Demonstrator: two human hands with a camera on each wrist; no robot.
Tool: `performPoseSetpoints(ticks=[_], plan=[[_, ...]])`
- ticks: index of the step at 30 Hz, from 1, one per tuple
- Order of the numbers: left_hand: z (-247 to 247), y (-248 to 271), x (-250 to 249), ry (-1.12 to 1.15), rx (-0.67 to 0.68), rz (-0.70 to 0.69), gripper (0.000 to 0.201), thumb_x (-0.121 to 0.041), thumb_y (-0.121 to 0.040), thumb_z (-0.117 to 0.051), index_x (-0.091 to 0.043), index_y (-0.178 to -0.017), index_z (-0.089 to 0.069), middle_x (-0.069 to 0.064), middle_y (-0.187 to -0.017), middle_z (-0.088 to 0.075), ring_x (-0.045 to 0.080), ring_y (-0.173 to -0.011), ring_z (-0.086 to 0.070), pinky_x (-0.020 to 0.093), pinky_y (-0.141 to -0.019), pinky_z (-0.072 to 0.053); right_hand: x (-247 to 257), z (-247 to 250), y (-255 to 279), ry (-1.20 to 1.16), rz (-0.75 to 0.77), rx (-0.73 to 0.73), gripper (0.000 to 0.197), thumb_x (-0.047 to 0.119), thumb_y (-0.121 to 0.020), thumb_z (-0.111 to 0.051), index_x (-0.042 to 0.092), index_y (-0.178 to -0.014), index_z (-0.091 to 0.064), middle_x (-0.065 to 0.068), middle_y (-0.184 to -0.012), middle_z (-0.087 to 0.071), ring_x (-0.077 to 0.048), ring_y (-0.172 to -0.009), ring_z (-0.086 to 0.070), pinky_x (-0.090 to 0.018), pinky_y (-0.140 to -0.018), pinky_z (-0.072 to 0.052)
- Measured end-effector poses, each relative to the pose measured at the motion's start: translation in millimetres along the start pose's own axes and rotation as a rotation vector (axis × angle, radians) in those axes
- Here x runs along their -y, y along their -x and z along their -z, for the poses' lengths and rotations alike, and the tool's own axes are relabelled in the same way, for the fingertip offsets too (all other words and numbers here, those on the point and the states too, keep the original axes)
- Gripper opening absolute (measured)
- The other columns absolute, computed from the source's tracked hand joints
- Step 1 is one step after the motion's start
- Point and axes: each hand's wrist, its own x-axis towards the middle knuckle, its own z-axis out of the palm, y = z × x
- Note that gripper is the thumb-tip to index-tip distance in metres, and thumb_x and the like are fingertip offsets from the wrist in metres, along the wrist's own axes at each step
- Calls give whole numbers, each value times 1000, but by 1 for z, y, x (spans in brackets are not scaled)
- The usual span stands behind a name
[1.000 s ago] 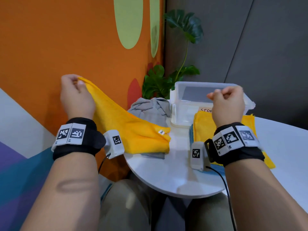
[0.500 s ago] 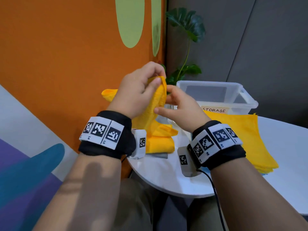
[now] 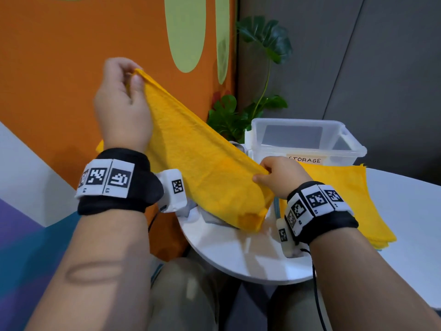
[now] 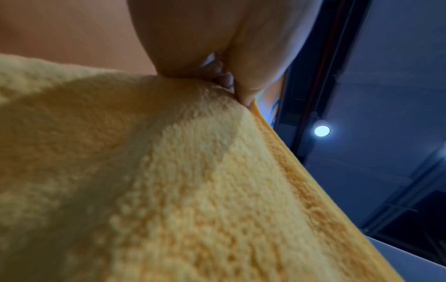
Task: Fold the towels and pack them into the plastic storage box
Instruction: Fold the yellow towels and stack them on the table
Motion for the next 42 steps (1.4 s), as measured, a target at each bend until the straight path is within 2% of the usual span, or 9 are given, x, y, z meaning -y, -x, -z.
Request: performPoseSetpoints(ticks=[4,8,12,15,21,27,33,40,42], plan=[[5,-1,22,-55,-116,160,23,-16,-94,-40,-17,-112,-56,-22,-82,-45,-14,-70,-45,14,-69,-32,-9,5,-4,31,-181,-113,13,33,-89,-55,24,-80,-58,0,-81,-58,-26,-87,-58,-43,-86,-49],[4,9,36,-104,-159,308,15,-16,-98,-40,-22,-107,-51,-20,-76,-41,-2,-65,-43,17,-66,-29,-20,9,-6,-82,-263,-286,16,28,-92,-51,18,-95,-63,-5,-87,-63,-29,-86,-59,-36,-76,-49],[2,18,46,-117,-163,416,11,-17,-101,-38,-24,-105,-46,-16,-76,-39,-1,-64,-41,16,-60,-30,-24,14,-4,-319,-250,-500,16,25,-94,-51,13,-100,-60,-4,-83,-58,-23,-79,-51,-28,-65,-35],[2,20,50,-96,-182,461,21,-18,-101,-38,-14,-117,-52,-7,-88,-47,11,-80,-46,21,-71,-36,-23,16,-2,-529,-232,-646,12,27,-94,-50,15,-94,-51,3,-72,-49,-14,-66,-46,-27,-53,-31],[2,20,52,-98,-174,469,26,-18,-102,-37,-9,-123,-49,-1,-99,-48,13,-85,-46,18,-71,-34,-16,17,-3,-725,-94,-818,11,24,-94,-48,15,-90,-44,7,-69,-44,-8,-59,-42,-27,-54,-37],[3,28,59,-151,-107,551,27,-18,-101,-38,-8,-123,-50,-2,-95,-52,17,-90,-49,28,-81,-41,-22,16,-5,-680,-211,-721,12,27,-92,-54,16,-96,-52,14,-75,-45,-8,-73,-46,-22,-66,-34],[-6,40,54,-265,109,683,28,-19,-100,-44,-7,-125,-52,13,-125,-57,29,-114,-53,27,-77,-33,-22,4,-4,-604,-361,-570,22,29,-94,-51,13,-109,-56,0,-92,-53,-17,-84,-48,-28,-69,-34],[-33,54,25,-191,389,648,21,-20,-94,-50,-14,-110,-63,6,-101,-64,23,-85,-56,30,-67,-40,3,-2,-3,-630,-304,-347,25,29,-90,-51,17,-67,-48,1,-68,-49,-25,-73,-52,-35,-70,-45],[-42,58,12,-87,450,633,11,-21,-90,-56,-18,-95,-65,1,-84,-63,20,-72,-58,33,-60,-47,15,-1,1,-698,-256,-319,29,27,-87,-52,12,-63,-50,-14,-67,-56,-34,-77,-61,-46,-75,-55]])
